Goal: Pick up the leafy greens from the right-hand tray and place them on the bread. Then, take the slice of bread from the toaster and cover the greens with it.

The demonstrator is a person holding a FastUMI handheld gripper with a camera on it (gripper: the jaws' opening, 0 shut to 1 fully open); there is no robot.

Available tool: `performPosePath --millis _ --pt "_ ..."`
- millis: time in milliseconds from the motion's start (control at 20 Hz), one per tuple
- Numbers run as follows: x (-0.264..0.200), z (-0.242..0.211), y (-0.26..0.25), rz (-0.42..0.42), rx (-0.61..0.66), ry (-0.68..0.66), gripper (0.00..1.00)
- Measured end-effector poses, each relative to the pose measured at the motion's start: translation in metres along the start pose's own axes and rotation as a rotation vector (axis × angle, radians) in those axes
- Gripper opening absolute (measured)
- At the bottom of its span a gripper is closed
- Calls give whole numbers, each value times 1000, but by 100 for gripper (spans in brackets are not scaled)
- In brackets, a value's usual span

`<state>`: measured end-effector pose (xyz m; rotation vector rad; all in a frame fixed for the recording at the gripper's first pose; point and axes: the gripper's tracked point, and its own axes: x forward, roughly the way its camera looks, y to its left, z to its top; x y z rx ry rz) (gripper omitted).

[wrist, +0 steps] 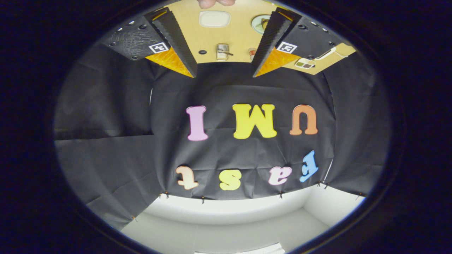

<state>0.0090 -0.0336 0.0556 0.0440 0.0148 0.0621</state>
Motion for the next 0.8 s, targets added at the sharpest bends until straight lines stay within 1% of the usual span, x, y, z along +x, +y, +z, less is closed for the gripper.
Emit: performPosePath --millis 250,450,800 --pt "-22 6 7 3 14 -15 94" --pt "-24 7 21 14 17 -19 94" --pt "-20 12 28 -14 38 -39 94"
